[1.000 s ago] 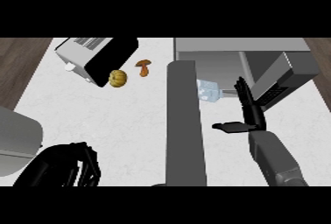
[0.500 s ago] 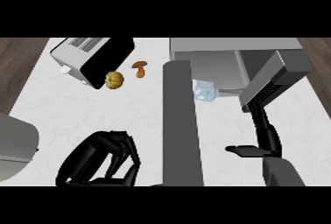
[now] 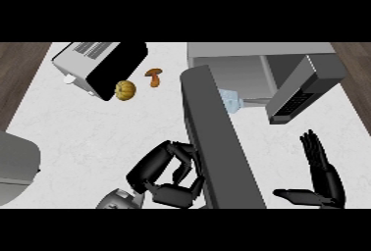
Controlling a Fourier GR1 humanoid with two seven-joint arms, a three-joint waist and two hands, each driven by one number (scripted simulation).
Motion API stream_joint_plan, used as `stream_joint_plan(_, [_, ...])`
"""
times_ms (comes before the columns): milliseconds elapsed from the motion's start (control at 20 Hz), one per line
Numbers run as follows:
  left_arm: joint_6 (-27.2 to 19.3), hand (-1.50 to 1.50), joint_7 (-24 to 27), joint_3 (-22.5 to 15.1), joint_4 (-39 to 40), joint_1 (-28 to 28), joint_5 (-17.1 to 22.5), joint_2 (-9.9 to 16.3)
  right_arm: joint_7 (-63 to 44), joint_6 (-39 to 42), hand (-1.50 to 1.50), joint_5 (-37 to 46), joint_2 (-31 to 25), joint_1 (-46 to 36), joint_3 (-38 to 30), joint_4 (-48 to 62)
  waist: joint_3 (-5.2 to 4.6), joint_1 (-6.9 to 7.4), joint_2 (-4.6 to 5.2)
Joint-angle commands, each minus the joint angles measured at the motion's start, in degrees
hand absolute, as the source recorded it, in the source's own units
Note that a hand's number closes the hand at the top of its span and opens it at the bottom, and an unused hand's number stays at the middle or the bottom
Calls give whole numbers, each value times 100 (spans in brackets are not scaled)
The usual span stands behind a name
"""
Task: Pick up the milk, place it into the microwave and close the microwave
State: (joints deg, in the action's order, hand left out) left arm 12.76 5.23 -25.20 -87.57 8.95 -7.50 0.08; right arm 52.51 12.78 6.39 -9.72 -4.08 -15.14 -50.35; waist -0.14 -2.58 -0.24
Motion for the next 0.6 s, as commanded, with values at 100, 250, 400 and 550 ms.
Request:
stream_joint_plan(100, [-1046, 150, 562, -791, 1730, 778, 23, -7, -128, 593, -150, -189, -458, 933, 136, -1456, -5, -78, 29])
stream_joint_plan(250, [-1716, 150, 1217, -1195, 2461, 1100, 99, -7, -147, 929, -150, -430, -345, 954, 312, -1715, 0, -29, 44])
stream_joint_plan(400, [-2389, 150, 1722, -1475, 2879, 1282, 580, -6, -513, 1149, -150, -756, -389, 1160, 402, -2387, -14, -199, 62])
stream_joint_plan(550, [-2755, 150, 2012, -1777, 3260, 1530, 1137, -6, -704, 1385, -150, -1132, -560, 1115, 358, -2741, -13, -253, 87])
